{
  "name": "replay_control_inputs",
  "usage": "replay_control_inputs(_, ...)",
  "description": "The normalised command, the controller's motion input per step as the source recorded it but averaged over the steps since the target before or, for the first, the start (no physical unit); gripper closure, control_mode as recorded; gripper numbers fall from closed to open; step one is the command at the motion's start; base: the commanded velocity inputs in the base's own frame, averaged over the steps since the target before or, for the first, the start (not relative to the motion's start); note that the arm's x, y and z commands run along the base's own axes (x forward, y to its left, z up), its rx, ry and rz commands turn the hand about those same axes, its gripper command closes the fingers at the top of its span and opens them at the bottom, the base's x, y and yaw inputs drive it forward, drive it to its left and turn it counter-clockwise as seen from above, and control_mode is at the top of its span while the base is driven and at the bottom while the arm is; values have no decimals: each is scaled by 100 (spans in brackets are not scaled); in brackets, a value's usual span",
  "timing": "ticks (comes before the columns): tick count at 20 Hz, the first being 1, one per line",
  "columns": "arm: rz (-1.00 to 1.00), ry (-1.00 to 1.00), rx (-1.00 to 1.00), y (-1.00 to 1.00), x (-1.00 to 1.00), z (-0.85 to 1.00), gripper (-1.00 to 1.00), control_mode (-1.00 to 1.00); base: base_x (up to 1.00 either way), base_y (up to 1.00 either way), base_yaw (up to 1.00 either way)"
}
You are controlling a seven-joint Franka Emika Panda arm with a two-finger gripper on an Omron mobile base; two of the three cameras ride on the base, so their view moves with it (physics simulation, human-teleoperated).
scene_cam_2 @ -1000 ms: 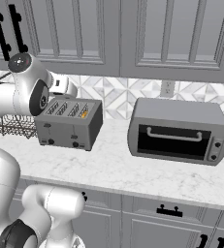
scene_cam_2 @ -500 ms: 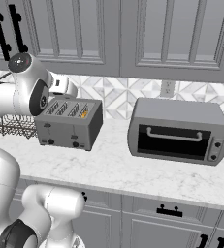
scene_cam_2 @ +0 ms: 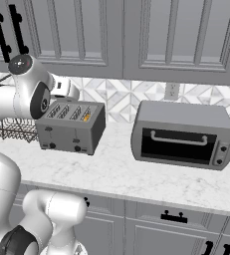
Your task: Start the toaster. Once the lever pops up, take the bread to the plate on the dining counter.
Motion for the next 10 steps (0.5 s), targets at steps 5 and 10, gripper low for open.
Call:
replay_control_inputs(5,0,0,0,0,0,0,-100,-100,0,0,0)
replay_control_inputs(10,0,0,0,0,0,0,-100,-100,0,0,0)
